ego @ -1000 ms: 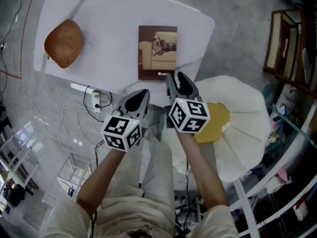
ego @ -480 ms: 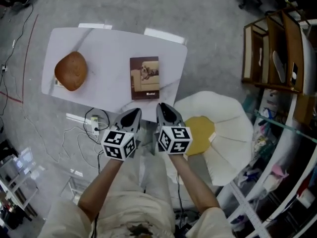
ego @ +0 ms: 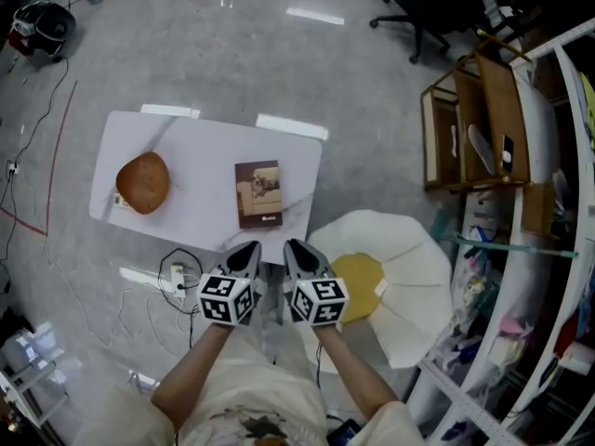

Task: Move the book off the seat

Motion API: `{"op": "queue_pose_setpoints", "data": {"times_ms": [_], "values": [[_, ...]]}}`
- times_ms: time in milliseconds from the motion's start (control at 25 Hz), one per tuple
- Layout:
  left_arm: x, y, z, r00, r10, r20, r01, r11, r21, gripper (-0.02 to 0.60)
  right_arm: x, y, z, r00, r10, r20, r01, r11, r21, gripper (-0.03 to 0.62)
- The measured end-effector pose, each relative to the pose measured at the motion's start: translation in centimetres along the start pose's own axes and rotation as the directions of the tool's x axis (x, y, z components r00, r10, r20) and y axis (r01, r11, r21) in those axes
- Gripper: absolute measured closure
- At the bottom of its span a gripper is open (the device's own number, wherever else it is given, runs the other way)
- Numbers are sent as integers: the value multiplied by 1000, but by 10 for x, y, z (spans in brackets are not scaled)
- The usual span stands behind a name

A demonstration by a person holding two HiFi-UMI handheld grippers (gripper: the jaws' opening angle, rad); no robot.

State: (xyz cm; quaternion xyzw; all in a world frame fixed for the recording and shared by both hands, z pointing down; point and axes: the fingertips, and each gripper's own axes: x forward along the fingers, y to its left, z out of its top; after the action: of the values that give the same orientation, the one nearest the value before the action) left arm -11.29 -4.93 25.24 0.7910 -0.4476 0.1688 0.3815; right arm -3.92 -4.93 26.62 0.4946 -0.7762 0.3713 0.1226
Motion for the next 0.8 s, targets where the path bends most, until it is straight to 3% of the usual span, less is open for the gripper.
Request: {"op": "queue_pose_setpoints", "data": {"times_ms": [440,640,800], "values": [[-55,-76,21,996,-85,23,83,993,82,572,-107,26,15,995,-4,101,7,1000,-29,555],[-98,-122,26,991,-128,29,122,979,165,572,-161,32,21,988,-31,149,30,999,12,555],[-129,-155,21,987,-159,33,147,961,234,572,-201,48,35,977,-40,212,46,999,-27,554]]}}
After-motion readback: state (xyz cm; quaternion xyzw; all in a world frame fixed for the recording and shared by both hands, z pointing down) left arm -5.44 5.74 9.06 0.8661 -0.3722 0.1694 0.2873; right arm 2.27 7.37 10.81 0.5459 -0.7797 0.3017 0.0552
